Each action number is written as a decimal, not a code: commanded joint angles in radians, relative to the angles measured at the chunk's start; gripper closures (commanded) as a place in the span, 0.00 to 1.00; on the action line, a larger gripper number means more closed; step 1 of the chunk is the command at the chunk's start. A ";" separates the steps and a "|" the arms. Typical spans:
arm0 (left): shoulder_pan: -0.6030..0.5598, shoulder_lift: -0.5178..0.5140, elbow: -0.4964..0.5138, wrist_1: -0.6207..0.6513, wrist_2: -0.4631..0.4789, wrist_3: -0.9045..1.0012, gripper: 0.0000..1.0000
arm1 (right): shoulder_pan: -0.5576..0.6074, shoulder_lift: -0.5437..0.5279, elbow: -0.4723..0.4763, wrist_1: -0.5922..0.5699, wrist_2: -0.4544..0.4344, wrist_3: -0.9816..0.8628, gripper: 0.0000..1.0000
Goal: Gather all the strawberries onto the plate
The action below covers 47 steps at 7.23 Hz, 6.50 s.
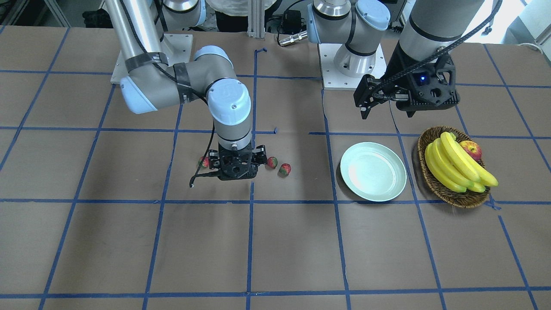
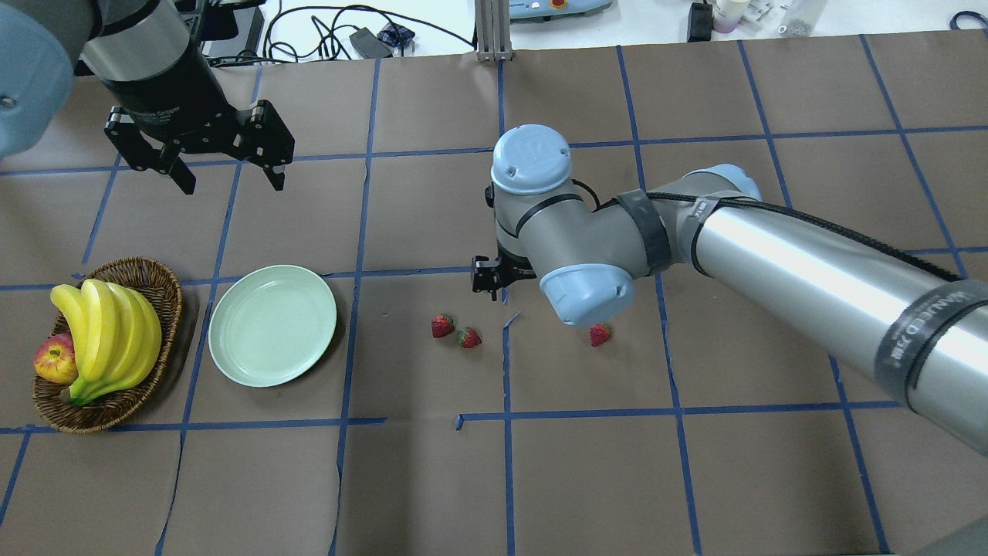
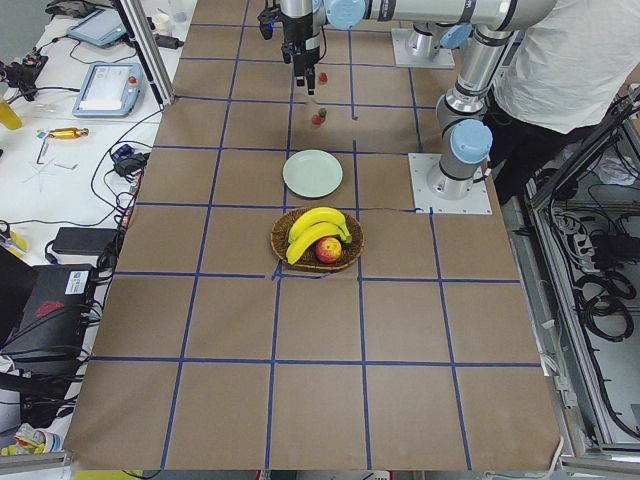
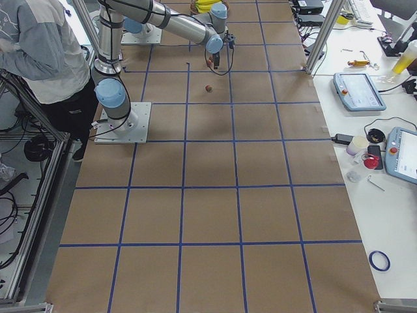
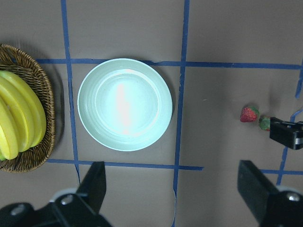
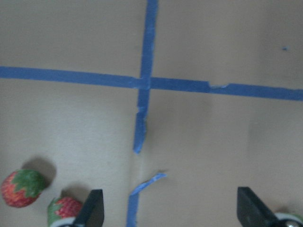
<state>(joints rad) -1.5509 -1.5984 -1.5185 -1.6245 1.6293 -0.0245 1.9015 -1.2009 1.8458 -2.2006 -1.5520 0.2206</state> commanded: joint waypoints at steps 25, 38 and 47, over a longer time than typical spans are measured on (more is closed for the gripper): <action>0.000 -0.008 -0.002 0.000 0.001 -0.002 0.00 | -0.252 -0.361 -0.236 0.487 -0.054 -0.191 0.00; -0.205 -0.214 -0.407 0.564 -0.192 -0.054 0.11 | -0.249 -0.345 -0.361 0.720 -0.043 -0.219 0.00; -0.245 -0.351 -0.436 0.683 -0.166 -0.132 0.67 | -0.249 -0.331 -0.361 0.720 -0.042 -0.211 0.00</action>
<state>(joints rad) -1.7931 -1.9479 -1.9543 -0.9412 1.4632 -0.1459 1.6521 -1.5331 1.4849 -1.4803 -1.5938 0.0084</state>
